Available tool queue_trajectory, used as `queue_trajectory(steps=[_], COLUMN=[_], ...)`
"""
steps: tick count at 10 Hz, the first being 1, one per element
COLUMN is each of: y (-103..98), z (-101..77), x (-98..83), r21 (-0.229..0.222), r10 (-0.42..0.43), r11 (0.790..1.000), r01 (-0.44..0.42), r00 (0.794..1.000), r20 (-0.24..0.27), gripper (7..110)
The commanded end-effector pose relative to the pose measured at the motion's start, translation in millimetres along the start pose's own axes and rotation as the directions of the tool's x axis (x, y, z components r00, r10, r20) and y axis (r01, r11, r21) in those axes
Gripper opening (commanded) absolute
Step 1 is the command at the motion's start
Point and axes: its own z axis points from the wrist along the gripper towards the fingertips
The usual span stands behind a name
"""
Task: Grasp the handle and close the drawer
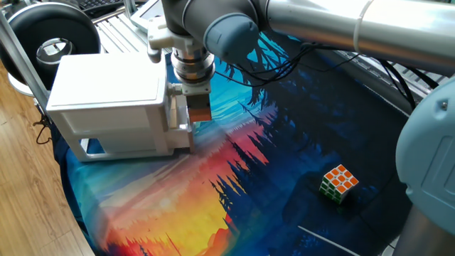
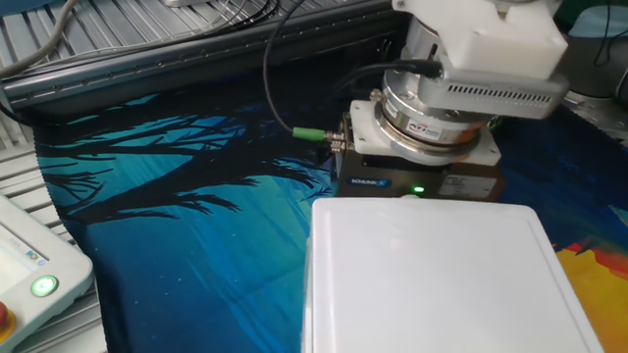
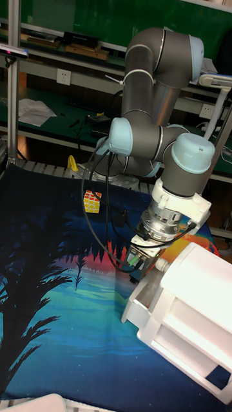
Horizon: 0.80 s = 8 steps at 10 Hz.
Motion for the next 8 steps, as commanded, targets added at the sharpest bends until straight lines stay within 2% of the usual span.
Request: queue_trajectory(steps=[1, 3, 8], y=[8.9, 12.2, 13.5], z=[-2.4, -2.8, -3.1], x=[-23.4, -25.6, -27.0], r21=[-0.033, -0.039, -0.044], r10=[-0.077, -0.137, -0.133], r11=[0.996, 0.989, 0.989], r01=[0.081, 0.142, 0.139], r00=[0.992, 0.984, 0.984], r20=[0.1, 0.113, 0.119], gripper=[7, 7, 7])
